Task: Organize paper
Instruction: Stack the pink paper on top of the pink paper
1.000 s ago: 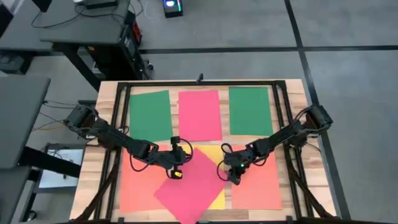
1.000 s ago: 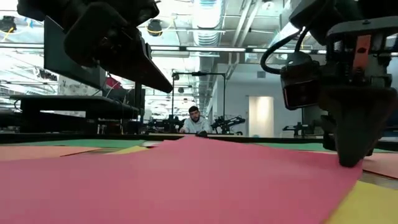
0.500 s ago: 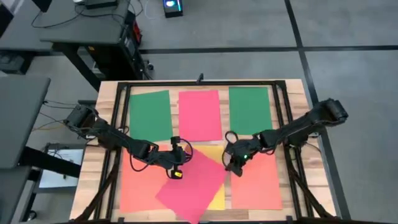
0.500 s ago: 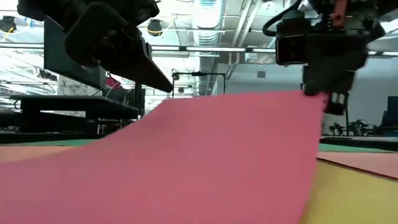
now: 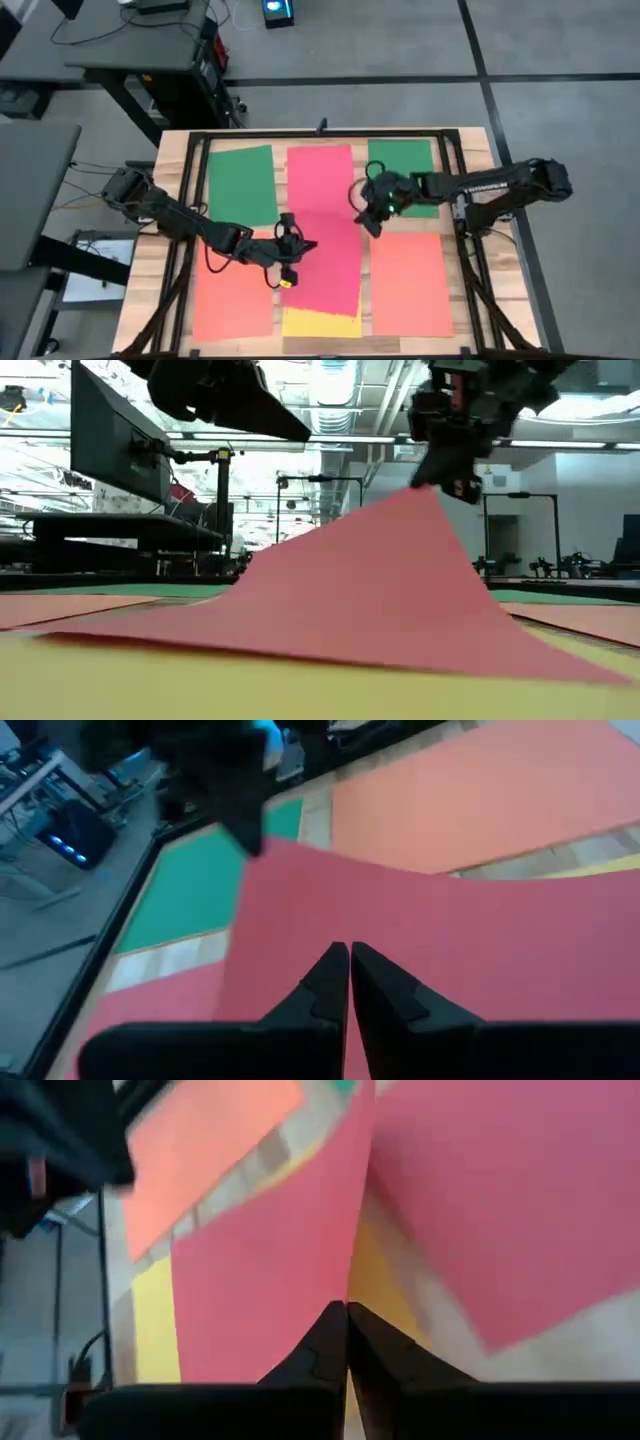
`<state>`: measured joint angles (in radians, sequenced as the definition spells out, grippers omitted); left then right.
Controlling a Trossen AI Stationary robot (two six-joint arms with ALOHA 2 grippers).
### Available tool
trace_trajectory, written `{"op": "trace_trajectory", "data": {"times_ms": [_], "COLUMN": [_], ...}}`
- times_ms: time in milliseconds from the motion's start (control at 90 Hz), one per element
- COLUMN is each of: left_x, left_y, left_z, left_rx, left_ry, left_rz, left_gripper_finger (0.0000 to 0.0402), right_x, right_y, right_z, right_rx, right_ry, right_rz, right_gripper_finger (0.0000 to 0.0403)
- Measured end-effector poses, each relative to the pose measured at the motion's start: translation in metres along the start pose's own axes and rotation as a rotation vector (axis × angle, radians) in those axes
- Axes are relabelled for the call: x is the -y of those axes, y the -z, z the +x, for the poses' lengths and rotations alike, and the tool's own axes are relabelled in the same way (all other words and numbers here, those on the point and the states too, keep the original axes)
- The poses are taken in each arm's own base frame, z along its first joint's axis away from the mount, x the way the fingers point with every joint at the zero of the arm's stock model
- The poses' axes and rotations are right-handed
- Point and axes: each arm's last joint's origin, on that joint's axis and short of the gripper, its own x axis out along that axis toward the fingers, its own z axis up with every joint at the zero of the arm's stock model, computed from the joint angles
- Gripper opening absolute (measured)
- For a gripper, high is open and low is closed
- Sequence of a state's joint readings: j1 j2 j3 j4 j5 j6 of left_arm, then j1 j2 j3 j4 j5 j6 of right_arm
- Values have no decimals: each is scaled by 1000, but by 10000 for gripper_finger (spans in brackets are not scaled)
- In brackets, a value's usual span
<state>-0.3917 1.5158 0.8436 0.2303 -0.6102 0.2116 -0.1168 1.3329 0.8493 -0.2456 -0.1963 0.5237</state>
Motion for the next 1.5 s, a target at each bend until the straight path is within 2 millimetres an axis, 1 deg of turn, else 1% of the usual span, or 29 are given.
{"op": "trace_trajectory", "data": {"times_ms": [89,222,433,556,789,944,1111,1222,1344,1411,1500], "left_x": [-2,-1,-1,-1,-4,-7,-14,-24,-43,-59,-88], "left_y": [1,4,7,8,16,20,25,32,42,41,39], "left_z": [1,1,1,1,1,2,5,9,13,12,8], "left_rx": [-11,-31,-60,-67,-149,-182,-214,-274,-345,-347,-323], "left_ry": [-5,-5,0,-3,-111,-137,-200,-229,-280,-280,-244], "left_rz": [-12,-22,-33,-40,-50,-75,-86,-95,-128,-173,-238], "left_gripper_finger": [0,0,0,0,0,0,0,0,0,0,3], "right_x": [8,21,47,64,94,109,125,132,128,124,120], "right_y": [-17,-38,-61,-70,-86,-97,-102,-103,-102,-102,-101], "right_z": [-3,-5,-1,3,2,-7,-17,-21,-19,-17,-15], "right_rx": [25,65,101,121,195,277,331,339,316,304,299], "right_ry": [32,74,138,172,186,171,195,211,170,154,145], "right_rz": [-15,-21,2,25,76,119,181,192,144,120,90], "right_gripper_finger": [0,0,0,0,0,0,0,0,0,0,0]}}
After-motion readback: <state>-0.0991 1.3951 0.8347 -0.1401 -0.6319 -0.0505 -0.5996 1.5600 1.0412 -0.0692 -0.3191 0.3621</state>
